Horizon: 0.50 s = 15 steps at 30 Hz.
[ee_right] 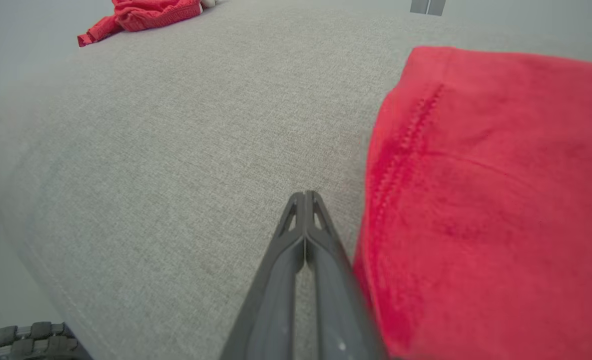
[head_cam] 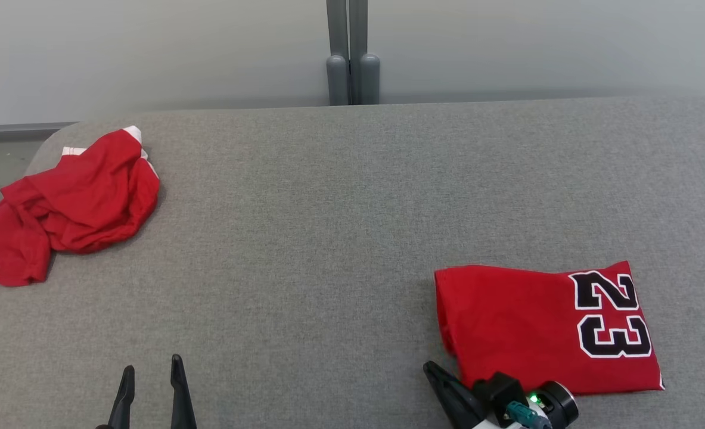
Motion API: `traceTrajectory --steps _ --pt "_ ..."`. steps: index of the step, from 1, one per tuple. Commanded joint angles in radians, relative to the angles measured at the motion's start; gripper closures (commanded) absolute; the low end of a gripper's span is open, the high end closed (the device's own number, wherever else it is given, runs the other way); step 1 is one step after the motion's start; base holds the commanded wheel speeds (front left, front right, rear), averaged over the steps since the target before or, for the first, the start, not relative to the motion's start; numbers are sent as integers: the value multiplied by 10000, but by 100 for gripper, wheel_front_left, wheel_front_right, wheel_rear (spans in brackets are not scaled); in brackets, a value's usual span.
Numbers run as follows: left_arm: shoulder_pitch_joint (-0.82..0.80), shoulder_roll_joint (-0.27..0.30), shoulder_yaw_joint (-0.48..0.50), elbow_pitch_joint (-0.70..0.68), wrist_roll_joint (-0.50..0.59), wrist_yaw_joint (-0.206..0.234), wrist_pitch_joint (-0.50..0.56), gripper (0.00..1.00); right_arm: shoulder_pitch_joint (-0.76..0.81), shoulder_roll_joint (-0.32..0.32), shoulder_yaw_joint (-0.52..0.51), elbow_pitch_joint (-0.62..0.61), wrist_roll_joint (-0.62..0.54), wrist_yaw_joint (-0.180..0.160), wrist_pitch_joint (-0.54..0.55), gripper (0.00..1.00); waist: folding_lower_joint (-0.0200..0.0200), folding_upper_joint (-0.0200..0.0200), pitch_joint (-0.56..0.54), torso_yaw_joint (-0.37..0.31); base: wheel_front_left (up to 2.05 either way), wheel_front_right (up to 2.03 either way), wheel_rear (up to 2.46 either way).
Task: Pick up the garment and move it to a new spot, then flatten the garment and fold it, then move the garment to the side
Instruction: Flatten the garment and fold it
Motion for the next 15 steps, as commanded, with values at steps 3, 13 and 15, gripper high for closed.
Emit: traceTrajectory --steps 3,13,15 --pt "-172 32 -52 26 -111 86 -27 0 -347 38 570 214 298 -3 -26 100 0 0 -39 111 0 0 0" --pt "103 32 213 -287 -91 -14 -25 0 371 -530 -342 -2499 730 -3 -26 66 0 0 -523 -184 0 0 0" --pt "131 33 329 -335 -72 -76 -25 0 864 -747 -1314 -3451 741 -3 -26 0 0 0 -622 -271 0 0 0"
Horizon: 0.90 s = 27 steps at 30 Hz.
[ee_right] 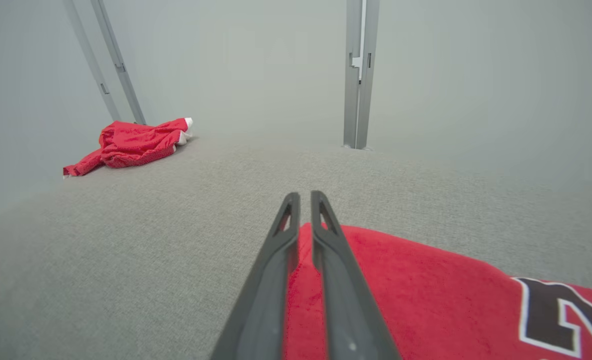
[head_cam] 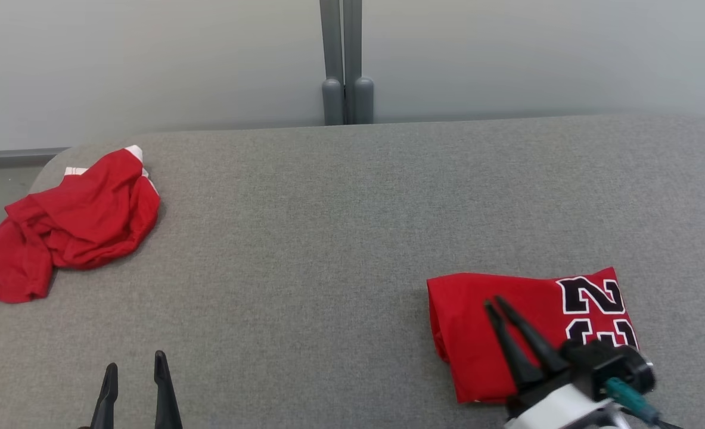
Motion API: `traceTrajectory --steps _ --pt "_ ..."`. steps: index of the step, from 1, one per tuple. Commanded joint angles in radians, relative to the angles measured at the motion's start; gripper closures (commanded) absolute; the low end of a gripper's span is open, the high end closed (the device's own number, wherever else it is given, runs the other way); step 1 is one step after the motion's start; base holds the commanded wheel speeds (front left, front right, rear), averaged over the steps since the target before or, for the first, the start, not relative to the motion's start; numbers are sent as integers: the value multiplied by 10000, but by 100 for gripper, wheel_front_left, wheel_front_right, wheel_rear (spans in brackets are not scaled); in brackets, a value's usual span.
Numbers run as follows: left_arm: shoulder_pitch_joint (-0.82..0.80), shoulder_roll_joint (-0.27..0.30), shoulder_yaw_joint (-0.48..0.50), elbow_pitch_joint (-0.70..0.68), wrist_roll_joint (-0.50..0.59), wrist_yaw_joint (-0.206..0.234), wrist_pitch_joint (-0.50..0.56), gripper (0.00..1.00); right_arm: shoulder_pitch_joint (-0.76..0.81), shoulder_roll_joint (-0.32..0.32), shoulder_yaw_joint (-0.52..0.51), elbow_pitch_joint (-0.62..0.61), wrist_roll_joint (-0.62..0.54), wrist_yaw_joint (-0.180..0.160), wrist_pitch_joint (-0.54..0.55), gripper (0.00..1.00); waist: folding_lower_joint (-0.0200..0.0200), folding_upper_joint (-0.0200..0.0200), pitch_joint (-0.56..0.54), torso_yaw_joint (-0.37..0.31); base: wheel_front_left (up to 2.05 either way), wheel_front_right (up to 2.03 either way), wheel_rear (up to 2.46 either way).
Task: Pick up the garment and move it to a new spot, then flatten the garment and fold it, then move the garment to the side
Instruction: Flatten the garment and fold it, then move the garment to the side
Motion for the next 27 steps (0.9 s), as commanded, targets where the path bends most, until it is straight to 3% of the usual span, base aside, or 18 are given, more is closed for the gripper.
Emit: traceTrajectory --steps 1,6,9,13,27 --pt "126 34 97 -22 80 -37 -19 0 383 -160 -627 -510 48 -3 -28 0 0 0 -183 -197 0 0 0" --pt "260 31 222 32 134 -222 -14 0 1299 -461 -2987 -1515 299 -6 -26 0 0 0 -336 -479 0 0 0" --pt "416 32 146 244 348 -437 -14 0 1637 -970 -3614 -1248 268 -6 -28 0 0 0 -390 -626 0 0 0" --pt "524 34 64 484 743 -706 -14 0 1890 -1591 -3724 -473 260 -4 -28 0 0 0 -408 -669 0 0 0" --pt "478 34 334 455 752 -781 -14 0 1625 -1367 -3542 -41 955 -4 -27 0 0 0 -389 -439 0 0 0"
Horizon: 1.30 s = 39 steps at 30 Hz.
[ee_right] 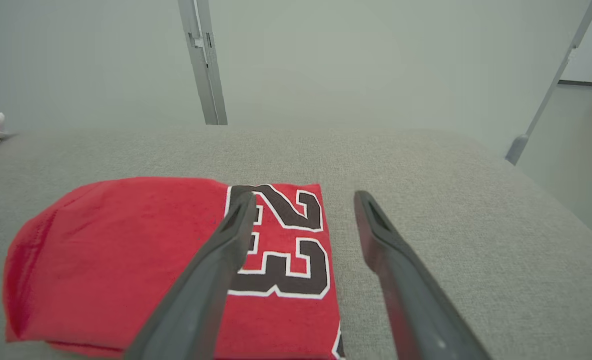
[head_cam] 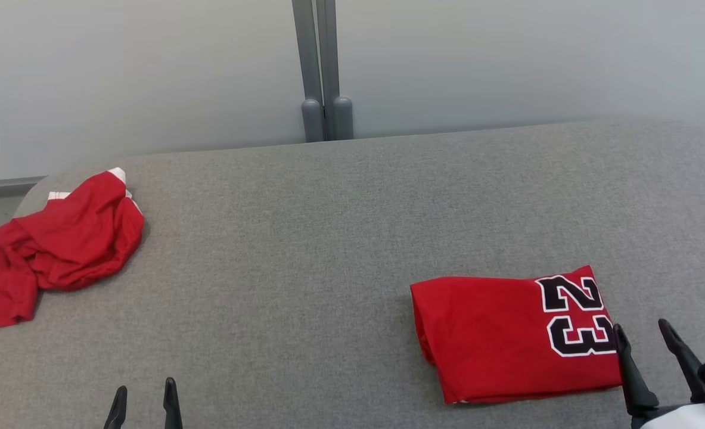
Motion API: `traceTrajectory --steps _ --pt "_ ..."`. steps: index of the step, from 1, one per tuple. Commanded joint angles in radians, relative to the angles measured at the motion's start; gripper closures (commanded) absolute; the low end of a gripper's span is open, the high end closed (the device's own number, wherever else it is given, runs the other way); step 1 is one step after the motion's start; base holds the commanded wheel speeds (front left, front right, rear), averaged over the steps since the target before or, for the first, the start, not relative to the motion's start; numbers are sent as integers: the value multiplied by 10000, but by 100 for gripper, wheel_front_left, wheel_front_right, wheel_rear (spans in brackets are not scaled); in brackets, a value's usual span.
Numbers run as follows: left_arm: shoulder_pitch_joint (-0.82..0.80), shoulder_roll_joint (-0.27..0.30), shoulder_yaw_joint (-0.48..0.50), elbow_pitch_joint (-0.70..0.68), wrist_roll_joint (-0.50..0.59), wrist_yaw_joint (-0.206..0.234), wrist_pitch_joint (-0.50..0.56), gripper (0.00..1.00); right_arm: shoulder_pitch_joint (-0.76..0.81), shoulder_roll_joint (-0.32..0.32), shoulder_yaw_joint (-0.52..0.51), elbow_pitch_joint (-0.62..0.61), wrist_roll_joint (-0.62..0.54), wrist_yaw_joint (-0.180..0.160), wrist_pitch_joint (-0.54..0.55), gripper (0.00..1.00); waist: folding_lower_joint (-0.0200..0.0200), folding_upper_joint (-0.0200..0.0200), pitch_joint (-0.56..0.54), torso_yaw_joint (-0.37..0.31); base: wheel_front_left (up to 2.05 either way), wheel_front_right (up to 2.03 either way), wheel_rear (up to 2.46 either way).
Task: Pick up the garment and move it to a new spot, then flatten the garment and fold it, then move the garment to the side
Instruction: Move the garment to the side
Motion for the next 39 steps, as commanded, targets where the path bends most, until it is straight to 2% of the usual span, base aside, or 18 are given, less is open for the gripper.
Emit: traceTrajectory --steps 1,3,8,14,18,19,23,27,29,34,39 --pt "-21 32 48 -39 -47 1 -2 0 -62 -111 135 346 344 -6 -27 0 0 0 73 28 0 0 0" --pt "-128 32 46 -88 -82 40 -2 0 -341 -340 307 1092 930 -6 133 0 0 0 184 42 0 0 0" --pt "-418 30 -152 -160 -125 121 -1 0 -1602 -1249 1168 2308 1908 -5 1826 0 0 0 740 46 0 0 0" --pt "-887 32 -393 -126 -174 235 -2 0 -2903 -1711 2329 3260 3021 -3 3604 0 0 0 1416 295 0 0 0" --pt "-1120 32 -419 -169 -153 303 -2 0 -3390 -1751 2793 3491 4141 -3 4312 0 0 0 1727 391 0 0 0" --pt "-1185 32 -422 -212 -175 336 -2 0 -3511 -1773 2799 3448 4474 -3 4335 100 0 0 1811 375 0 0 0" --pt "-1466 32 -453 -470 -204 441 -2 0 -4040 -2351 2724 2886 5542 -3 4161 100 0 0 2373 136 0 0 0" --pt "-2285 30 -637 -887 65 340 -2 0 -5305 -3532 2015 2870 5704 -9 3643 100 0 0 3744 -308 0 0 0" --pt "-2808 30 -782 -947 316 220 -2 0 -5934 -4194 1724 3576 5089 -8 3380 100 0 0 4341 -374 0 0 0" --pt "-3896 33 -1124 -1019 751 47 -2 0 -7780 -4880 745 5605 4155 -8 2805 100 0 0 5571 -374 0 0 0" --pt "-4279 35 -1439 -1086 909 77 -1 0 -8837 -5410 227 7536 3573 -6 2454 100 0 0 6020 -229 0 0 0"
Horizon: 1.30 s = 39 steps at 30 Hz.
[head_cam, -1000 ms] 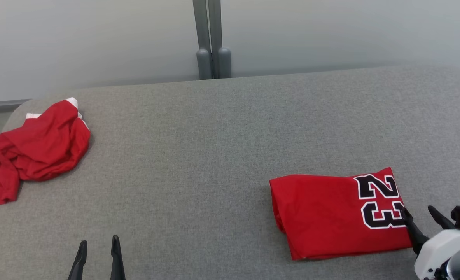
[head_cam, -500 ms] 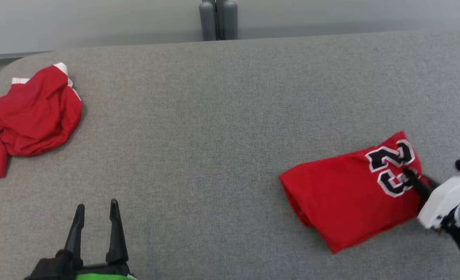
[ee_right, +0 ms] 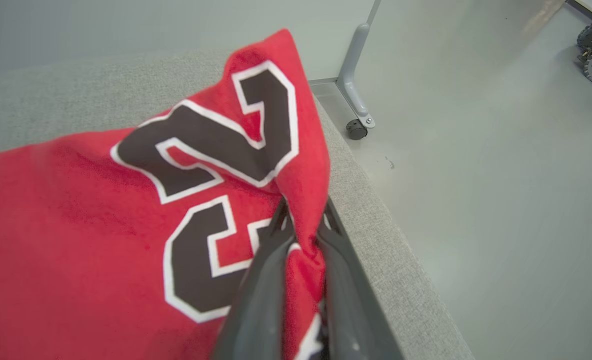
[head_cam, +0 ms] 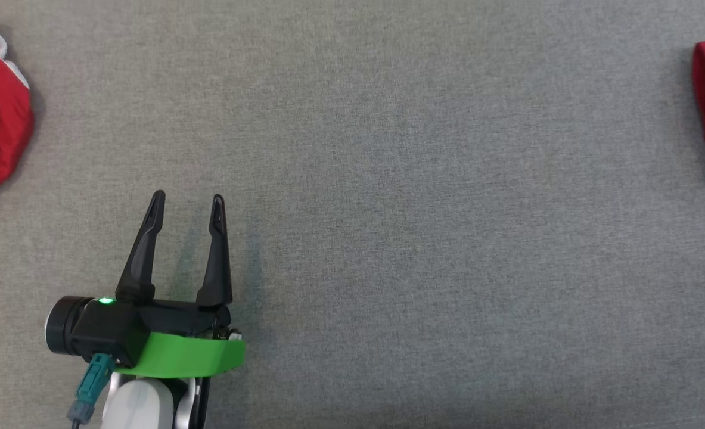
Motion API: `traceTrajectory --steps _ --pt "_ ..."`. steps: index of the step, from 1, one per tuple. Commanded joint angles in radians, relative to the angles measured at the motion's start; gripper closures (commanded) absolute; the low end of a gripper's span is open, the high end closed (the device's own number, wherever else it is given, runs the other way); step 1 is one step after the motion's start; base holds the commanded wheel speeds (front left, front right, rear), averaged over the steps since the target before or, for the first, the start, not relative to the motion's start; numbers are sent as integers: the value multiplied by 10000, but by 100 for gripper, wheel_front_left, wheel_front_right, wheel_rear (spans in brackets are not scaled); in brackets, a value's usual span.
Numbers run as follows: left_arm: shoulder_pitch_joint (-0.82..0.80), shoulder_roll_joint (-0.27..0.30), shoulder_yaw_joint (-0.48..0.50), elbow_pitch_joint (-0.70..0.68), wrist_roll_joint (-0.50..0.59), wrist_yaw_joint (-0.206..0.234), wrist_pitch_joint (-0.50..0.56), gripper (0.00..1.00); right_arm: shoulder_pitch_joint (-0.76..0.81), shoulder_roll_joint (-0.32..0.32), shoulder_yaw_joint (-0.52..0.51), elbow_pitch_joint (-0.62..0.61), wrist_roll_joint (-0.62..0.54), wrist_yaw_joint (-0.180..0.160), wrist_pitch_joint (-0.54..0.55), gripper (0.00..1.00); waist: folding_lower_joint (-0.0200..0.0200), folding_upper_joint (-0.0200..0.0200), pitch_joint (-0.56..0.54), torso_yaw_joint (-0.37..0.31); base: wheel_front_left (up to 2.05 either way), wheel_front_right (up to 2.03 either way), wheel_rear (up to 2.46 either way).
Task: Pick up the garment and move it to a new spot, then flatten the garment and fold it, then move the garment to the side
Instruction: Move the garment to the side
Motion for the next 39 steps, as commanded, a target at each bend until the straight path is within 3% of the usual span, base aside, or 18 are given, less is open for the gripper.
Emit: traceTrajectory --steps 1,4,5,6,11,14,19,23,27,33,39 --pt "-138 39 10 -82 60 72 0 0 -336 -199 -117 340 -198 -9 -249 100 -2 0 1022 -114 0 0 0" --pt "40 36 -20 -179 94 120 0 0 -718 -469 -313 1247 -609 -9 -670 100 -2 0 1006 -83 0 0 0" --pt "84 36 -7 -191 96 138 1 0 -844 -483 -323 1440 -745 -9 -838 56 -2 0 975 -80 0 0 0" --pt "142 37 25 -209 100 166 0 0 -1041 -480 -356 1692 -959 -9 -1040 0 -2 0 937 -91 0 0 0" --pt "326 37 165 -255 -137 362 1 0 -1620 -213 -284 2022 -1947 -9 -2294 0 -2 0 527 -268 0 0 0" --pt "649 42 336 -207 -410 505 0 0 -1296 582 -153 1313 -2451 -5 -2609 0 -2 0 -125 -515 0 0 0" --pt "1226 39 592 -73 -749 600 0 0 526 1761 -897 -1811 -3316 -11 -2623 0 -2 0 -1383 -746 0 0 0" --pt "1942 42 899 202 -999 573 0 0 2924 3507 -1541 -5016 -4216 -11 -2629 0 -2 0 -2687 -757 0 0 0" --pt "2661 33 1122 749 -1024 334 1 0 5225 4998 -1719 -7118 -4845 -11 -2629 0 -2 0 -3925 -628 0 0 0" --pt "3222 33 1355 1272 -978 78 1 0 7637 6419 -1311 -8348 -5095 -9 -2630 0 -2 0 -4902 -450 0 0 0" --pt "3309 36 1433 1667 -995 -39 1 0 8804 7079 -647 -8149 -5208 -9 -2630 0 -2 0 -5265 -404 0 0 0"
